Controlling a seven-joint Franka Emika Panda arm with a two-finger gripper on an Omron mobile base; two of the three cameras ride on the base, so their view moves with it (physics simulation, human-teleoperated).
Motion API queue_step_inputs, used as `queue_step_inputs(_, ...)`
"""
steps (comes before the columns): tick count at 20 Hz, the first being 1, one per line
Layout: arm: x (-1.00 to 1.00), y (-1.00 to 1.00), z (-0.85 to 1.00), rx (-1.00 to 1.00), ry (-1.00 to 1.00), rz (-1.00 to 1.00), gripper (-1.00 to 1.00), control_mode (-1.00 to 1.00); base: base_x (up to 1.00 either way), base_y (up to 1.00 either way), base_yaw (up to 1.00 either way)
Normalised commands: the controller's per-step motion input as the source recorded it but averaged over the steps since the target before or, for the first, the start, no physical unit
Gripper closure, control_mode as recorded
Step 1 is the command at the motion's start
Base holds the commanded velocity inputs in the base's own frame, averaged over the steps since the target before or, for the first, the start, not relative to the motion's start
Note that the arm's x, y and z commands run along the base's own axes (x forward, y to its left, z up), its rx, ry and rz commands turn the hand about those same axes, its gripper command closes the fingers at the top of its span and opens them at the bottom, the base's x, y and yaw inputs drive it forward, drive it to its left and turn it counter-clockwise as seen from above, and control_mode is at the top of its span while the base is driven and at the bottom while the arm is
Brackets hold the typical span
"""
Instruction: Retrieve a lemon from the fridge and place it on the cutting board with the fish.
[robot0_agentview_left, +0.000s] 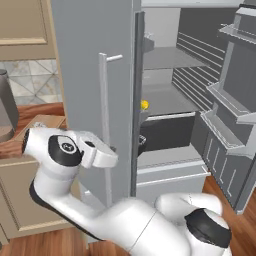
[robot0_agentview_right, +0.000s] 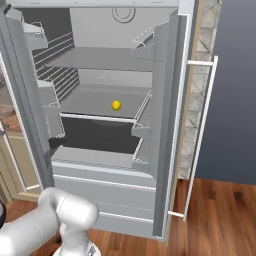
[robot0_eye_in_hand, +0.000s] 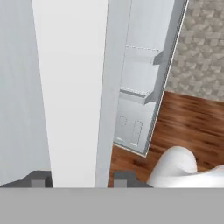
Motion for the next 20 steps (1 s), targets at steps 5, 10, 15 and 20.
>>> queue_step_inputs(5,-0.58,0.61,0.05,-0.12,0.07,-0.25,-1.00,-1.00,0.00,0.00,0.00)
queue_step_inputs(10,-0.03,0.20,0.00,-0.06,0.17,-0.12,-1.00,-1.00,0.00,0.00,0.00)
queue_step_inputs(15,-0.03,0.22,0.00,-0.03,0.14,0.00,-1.00,-1.00,0.00,0.00,0.00)
queue_step_inputs(20,-0.48,0.42,0.00,-0.05,0.01,0.02,-1.00,-1.00,0.00,0.00,0.00)
